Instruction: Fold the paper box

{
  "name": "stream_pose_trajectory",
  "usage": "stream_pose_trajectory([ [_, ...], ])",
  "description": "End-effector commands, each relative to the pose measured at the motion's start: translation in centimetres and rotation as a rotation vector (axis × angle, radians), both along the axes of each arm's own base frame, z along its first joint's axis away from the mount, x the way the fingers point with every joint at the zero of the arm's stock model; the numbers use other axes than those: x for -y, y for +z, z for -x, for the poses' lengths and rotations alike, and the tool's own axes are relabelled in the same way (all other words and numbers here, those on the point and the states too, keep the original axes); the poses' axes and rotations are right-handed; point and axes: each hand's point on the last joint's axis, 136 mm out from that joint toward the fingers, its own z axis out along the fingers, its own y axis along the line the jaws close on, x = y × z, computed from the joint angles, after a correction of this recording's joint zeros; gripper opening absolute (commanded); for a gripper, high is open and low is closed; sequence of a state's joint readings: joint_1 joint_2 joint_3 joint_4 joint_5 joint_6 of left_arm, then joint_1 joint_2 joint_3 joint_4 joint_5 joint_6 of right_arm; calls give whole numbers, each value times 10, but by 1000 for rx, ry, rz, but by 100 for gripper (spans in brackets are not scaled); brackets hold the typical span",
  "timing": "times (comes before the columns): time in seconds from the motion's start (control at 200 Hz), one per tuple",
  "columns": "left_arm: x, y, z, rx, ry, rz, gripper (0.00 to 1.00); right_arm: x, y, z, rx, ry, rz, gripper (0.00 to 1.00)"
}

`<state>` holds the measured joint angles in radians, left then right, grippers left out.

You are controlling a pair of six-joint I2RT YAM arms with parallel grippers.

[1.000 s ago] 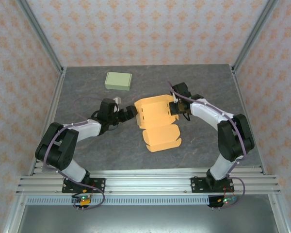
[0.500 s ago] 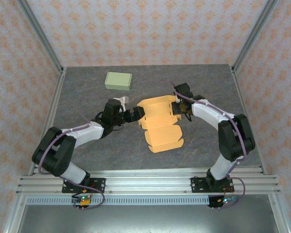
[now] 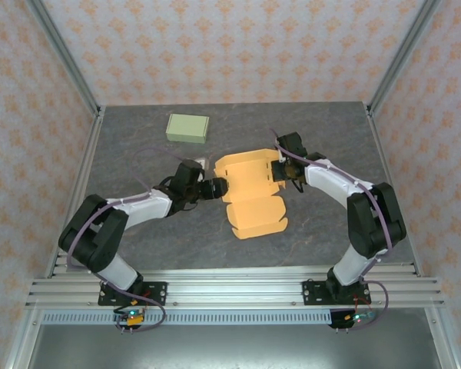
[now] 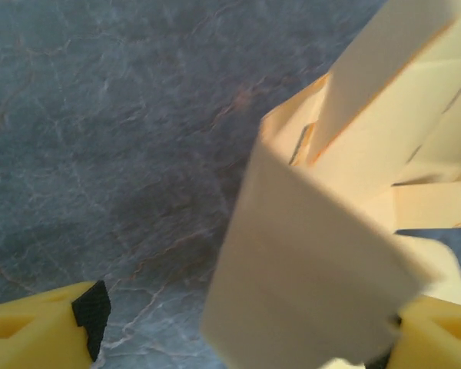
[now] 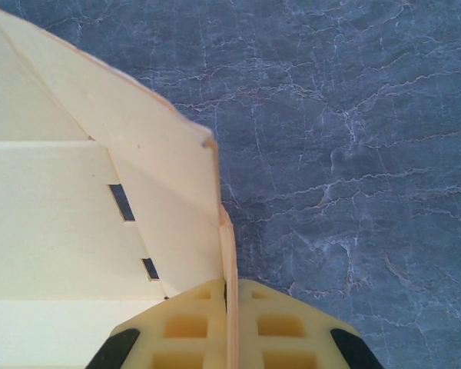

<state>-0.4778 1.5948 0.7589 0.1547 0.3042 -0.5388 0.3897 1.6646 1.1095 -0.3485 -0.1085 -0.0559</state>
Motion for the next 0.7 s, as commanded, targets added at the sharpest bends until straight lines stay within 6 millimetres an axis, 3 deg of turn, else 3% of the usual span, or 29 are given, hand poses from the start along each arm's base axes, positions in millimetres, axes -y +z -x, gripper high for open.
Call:
stream_pose_trajectory([
  [0.0,-4,6,-10,62,-14,-63,47,-3,11,-1,37,-5,-43,0],
  [0.085,-2,7,-10,98,-44,-70,23,-2,13,-2,48,-26,-49,0],
  [0.155,-3,8,-9,136,-67,-84,10,4,15,-4,64,-80,-50,1],
  [0.335,-13,13,-9,185,-32,-105,8,15,19,-2,78,-227,-107,24],
  [0.395,-13,16,-9,195,-25,-93,8,25,32,3,79,-359,-150,36],
  [0.546,-13,19,-11,217,-20,-101,8,52,62,25,91,-732,-304,44],
  [0.626,-11,21,-11,235,-26,-115,9,42,67,36,38,-867,-496,46],
  [0.696,-6,25,-11,261,-49,-120,10,15,71,38,-39,-899,-693,47],
])
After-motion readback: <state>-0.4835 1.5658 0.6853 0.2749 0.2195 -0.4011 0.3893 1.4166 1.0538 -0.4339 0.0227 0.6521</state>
